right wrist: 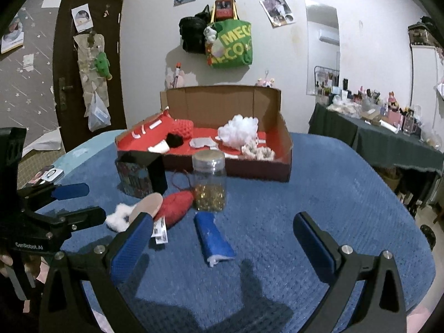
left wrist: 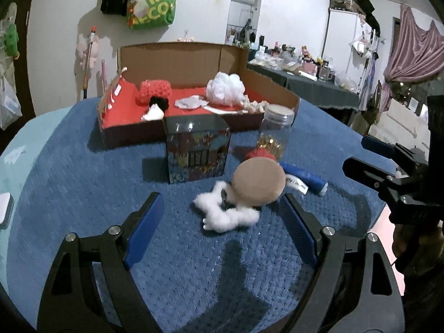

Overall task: Organize soft objects
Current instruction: 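Withdraw both tools from the box back toward the remaining items, then grasp the white fluffy star scrunchie with the left tool while the right tool grasps the blue roll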

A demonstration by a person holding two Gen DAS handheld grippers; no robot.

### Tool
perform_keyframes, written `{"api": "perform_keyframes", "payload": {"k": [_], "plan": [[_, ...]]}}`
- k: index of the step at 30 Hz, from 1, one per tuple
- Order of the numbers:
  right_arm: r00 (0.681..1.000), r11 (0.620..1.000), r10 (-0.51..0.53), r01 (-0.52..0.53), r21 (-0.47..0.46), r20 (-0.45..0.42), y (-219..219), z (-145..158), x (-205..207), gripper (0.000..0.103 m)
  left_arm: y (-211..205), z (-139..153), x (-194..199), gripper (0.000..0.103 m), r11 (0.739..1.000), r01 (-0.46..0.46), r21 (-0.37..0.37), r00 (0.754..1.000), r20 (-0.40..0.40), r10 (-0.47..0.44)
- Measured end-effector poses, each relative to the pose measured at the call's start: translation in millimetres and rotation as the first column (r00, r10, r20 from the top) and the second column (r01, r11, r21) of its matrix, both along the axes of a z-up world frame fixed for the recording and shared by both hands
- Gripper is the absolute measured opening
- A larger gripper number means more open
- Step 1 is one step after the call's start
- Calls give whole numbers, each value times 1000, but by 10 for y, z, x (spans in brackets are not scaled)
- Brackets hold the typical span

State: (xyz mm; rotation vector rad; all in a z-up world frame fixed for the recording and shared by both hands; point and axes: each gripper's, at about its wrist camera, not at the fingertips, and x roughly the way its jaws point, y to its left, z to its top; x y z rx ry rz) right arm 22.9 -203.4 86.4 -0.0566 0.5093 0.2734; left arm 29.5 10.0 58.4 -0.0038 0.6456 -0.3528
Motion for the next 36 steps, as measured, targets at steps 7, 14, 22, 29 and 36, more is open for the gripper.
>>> {"api": "perform_keyframes", "payload": {"k": [7, 14, 22, 29, 36], "plan": [[998, 1000, 15, -15, 5, -59, -6, -144, 108, 103, -44, -131, 82, 85, 1000, 21, 15, 998, -64, -20], [992, 1000, 20, -21, -6, -127, -25, -303, 306, 102, -89, -252, 262, 85, 998, 37, 43, 990, -135, -31], [985, 998, 48, -52, -20, -168, 0, -404, 464, 89, -101, -335, 443, 83, 996, 40, 82, 984, -179, -25], [981, 996, 79, -84, -23, -179, 41, -439, 499, 79, -96, -330, 470, 71, 991, 62, 119, 985, -169, -41], [971, 991, 128, -135, -18, -204, 102, -516, 523, 33, -160, -316, 493, 45, 990, 120, 78, 980, -169, -105]]}}
